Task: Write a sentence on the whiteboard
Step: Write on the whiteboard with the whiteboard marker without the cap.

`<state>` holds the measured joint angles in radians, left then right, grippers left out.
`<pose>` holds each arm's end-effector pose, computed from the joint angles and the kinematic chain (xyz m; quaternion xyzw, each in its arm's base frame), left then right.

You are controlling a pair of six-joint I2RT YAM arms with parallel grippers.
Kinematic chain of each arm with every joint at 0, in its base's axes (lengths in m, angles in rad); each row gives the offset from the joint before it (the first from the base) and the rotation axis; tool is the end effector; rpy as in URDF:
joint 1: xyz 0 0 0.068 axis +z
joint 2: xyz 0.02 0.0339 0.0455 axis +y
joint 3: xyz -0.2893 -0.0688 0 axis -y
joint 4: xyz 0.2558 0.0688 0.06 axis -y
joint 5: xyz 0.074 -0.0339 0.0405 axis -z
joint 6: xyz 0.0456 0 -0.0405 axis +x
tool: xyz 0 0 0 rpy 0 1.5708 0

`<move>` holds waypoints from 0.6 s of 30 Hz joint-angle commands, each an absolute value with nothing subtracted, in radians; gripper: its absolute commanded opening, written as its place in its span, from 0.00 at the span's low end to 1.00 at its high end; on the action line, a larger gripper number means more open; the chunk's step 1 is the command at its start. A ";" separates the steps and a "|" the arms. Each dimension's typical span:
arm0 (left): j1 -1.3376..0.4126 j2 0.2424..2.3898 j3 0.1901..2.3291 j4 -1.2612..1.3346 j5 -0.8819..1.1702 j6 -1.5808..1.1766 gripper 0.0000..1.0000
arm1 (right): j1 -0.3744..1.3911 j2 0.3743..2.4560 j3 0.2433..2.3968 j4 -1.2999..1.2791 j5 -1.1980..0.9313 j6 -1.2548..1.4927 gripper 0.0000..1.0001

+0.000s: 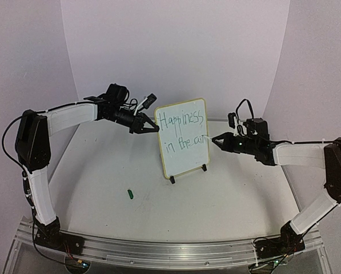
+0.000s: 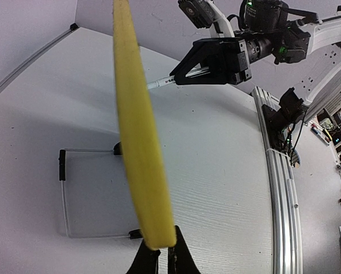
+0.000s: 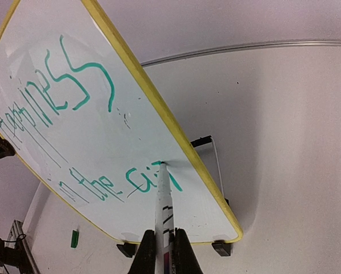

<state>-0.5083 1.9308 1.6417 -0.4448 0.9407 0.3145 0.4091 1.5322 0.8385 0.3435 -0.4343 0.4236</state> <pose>0.3831 -0.2556 0.3013 0.4945 0.6729 -0.4472 0.3205 0.3155 0.1577 0.2456 -0.1177 0.8011 0.3878 0.4404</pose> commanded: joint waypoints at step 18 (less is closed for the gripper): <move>-0.544 1.935 1.629 -0.565 0.911 0.324 0.00 | 0.407 1.514 0.858 0.362 -0.344 0.441 0.00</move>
